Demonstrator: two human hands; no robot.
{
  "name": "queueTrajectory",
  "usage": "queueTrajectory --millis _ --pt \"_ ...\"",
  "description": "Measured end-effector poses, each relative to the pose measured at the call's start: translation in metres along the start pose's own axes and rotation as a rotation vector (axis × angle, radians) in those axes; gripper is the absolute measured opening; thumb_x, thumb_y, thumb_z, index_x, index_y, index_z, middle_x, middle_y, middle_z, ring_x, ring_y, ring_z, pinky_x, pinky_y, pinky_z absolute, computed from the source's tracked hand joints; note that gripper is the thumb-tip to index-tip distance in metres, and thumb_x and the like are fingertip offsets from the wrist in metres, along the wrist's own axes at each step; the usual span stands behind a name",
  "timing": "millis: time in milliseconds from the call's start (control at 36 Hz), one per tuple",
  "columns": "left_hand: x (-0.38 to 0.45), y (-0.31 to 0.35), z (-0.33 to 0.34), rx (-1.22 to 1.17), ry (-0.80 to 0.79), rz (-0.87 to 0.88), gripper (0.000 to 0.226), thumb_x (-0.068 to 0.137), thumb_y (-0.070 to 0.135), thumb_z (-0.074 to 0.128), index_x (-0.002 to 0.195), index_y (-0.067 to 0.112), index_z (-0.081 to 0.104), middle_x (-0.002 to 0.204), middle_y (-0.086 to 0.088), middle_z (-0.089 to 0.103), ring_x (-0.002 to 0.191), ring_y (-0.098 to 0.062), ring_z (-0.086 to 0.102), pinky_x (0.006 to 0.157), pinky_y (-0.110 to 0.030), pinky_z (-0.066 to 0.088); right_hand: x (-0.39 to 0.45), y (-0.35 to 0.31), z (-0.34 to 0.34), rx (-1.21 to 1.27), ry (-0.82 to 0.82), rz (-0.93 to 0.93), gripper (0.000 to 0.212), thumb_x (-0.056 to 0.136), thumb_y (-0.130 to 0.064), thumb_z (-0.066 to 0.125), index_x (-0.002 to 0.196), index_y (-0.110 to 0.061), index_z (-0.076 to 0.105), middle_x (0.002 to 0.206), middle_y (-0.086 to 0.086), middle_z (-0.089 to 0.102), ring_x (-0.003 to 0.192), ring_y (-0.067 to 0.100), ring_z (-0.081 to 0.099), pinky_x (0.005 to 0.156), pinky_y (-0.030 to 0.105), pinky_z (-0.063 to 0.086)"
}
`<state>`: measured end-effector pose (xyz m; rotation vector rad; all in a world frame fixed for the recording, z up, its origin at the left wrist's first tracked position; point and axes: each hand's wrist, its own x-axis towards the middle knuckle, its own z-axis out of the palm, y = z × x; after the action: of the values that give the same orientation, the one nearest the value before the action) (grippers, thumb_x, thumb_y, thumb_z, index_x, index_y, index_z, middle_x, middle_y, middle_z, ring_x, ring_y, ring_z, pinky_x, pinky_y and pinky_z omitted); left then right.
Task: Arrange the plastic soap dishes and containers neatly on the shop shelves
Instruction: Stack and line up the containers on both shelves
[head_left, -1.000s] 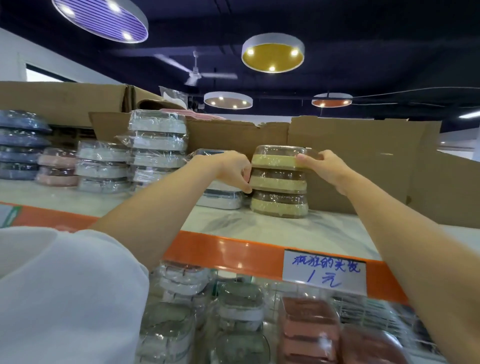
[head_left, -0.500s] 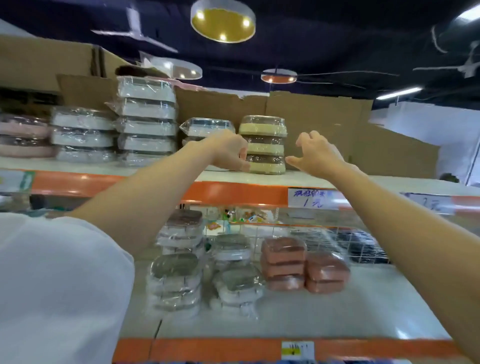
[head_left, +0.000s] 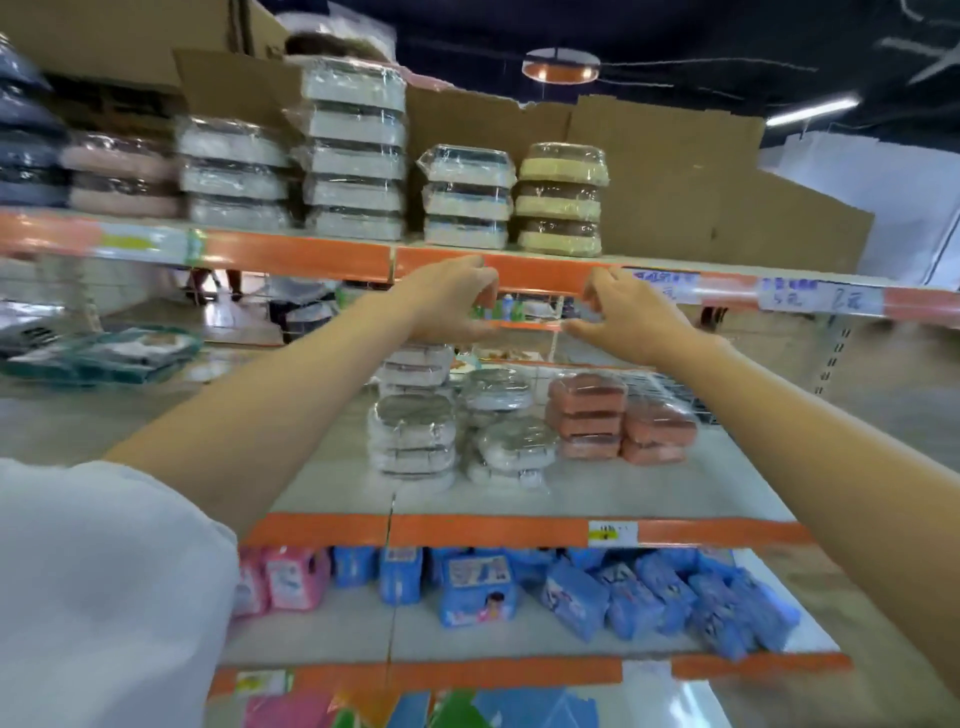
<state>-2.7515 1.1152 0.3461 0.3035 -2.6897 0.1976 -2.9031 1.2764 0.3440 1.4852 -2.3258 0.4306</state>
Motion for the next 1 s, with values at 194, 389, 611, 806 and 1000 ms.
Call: queueTrajectory --millis 194,389,611,806,1000 --pt "-0.055 -0.025 0.039 -0.058 -0.181 -0.144 0.028 0.089 0.031 0.061 0.105 0.009 0.058 0.102 -0.007 0.056 0.091 -0.022 0.052 0.075 -0.031 0.041 -0.010 -0.026 0.059 0.051 -0.200 -0.017 0.047 0.093 -0.039 0.059 0.124 -0.006 0.046 0.127 0.012 0.049 0.115 0.028 0.049 0.095 0.041 0.044" --pt "-0.093 -0.053 0.091 -0.146 -0.320 -0.327 0.035 0.088 0.037 0.062 0.115 0.015 0.057 0.113 0.000 0.058 0.092 -0.015 0.053 0.076 -0.029 0.045 -0.004 -0.048 0.124 0.148 -0.374 -0.040 0.067 0.091 -0.046 0.059 0.144 -0.011 0.036 0.147 0.011 0.038 0.130 0.028 0.041 0.104 0.040 0.040" --pt "-0.107 -0.094 0.133 -0.207 -0.360 -0.549 0.040 0.086 0.036 0.068 0.115 0.012 0.057 0.115 -0.006 0.056 0.088 -0.016 0.050 0.085 -0.028 0.043 0.034 -0.054 0.176 0.290 -0.500 -0.069 0.083 0.087 -0.043 0.066 0.150 -0.012 0.023 0.157 0.010 0.019 0.142 0.027 0.026 0.111 0.039 0.032" --pt "-0.105 -0.110 0.163 -0.266 -0.507 -0.713 0.071 0.085 0.044 0.068 0.139 0.010 0.039 0.135 -0.008 0.045 0.122 -0.023 0.047 0.097 -0.028 0.038 0.070 -0.053 0.217 0.421 -0.553 -0.101 0.100 0.078 -0.046 0.076 0.151 -0.008 0.019 0.155 0.013 0.021 0.141 0.026 0.024 0.111 0.033 0.027" --pt "-0.095 -0.111 0.181 -0.265 -0.539 -0.723 0.080 0.084 0.043 0.069 0.144 0.004 0.032 0.141 -0.012 0.041 0.126 -0.025 0.044 0.099 -0.029 0.037 0.092 -0.050 0.249 0.370 -0.664 -0.160 0.120 0.073 -0.051 0.077 0.154 -0.012 -0.001 0.161 0.009 -0.007 0.148 0.025 -0.004 0.120 0.047 0.011"
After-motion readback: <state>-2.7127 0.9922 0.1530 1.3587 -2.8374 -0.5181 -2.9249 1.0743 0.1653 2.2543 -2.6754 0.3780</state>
